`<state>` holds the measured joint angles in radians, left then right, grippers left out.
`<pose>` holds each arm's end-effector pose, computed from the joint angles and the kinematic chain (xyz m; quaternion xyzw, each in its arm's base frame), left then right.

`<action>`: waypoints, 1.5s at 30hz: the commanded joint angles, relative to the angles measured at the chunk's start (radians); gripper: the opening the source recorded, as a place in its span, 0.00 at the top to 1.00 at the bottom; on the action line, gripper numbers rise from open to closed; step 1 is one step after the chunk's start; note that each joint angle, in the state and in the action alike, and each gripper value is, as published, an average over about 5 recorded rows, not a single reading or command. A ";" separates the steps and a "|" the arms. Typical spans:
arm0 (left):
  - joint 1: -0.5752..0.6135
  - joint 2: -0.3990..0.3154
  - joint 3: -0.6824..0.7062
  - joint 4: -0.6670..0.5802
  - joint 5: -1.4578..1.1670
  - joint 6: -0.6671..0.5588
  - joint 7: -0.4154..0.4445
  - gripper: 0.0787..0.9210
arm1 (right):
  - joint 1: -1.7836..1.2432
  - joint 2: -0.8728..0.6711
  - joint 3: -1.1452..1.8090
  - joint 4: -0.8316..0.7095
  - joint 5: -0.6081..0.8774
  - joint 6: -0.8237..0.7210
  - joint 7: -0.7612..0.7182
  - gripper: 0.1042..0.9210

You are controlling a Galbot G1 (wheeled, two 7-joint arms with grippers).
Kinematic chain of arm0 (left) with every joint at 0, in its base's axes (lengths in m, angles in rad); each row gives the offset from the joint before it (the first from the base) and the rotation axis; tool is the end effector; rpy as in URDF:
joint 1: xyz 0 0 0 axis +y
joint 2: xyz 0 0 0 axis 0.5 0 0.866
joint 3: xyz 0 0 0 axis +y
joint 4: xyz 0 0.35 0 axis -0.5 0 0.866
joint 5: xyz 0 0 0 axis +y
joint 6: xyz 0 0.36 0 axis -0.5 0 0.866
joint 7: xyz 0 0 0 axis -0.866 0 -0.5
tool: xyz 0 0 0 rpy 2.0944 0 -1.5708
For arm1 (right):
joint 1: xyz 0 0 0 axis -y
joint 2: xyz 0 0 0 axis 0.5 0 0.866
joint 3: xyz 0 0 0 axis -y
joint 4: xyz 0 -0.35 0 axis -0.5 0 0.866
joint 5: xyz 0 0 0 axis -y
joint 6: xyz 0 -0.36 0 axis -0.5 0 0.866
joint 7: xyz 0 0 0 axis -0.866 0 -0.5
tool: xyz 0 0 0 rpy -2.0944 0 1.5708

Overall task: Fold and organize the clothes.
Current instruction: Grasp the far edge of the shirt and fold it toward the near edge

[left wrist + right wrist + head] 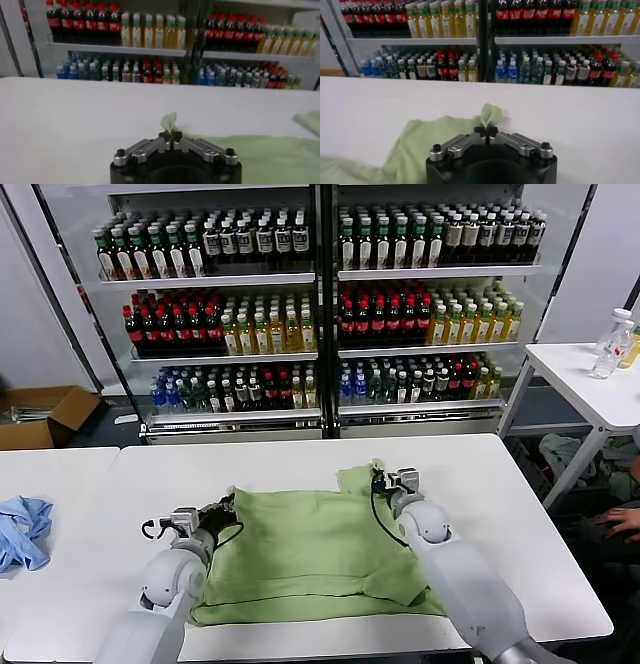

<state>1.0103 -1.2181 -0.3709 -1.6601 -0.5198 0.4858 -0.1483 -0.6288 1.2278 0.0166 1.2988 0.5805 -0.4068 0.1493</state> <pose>0.3658 0.0586 -0.3039 -0.0351 -0.9745 0.0449 0.2169 0.4709 0.0083 -0.3130 0.1103 -0.9686 0.0092 0.2226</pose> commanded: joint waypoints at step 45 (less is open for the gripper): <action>0.546 -0.074 -0.130 -0.491 0.316 -0.075 0.034 0.78 | -0.842 -0.142 0.355 0.830 -0.247 0.024 0.066 0.64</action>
<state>1.4770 -1.1940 -0.5332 -2.0741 -0.2962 0.5446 0.0313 -1.3954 1.0741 0.3563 2.0671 0.4229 -0.4266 0.2096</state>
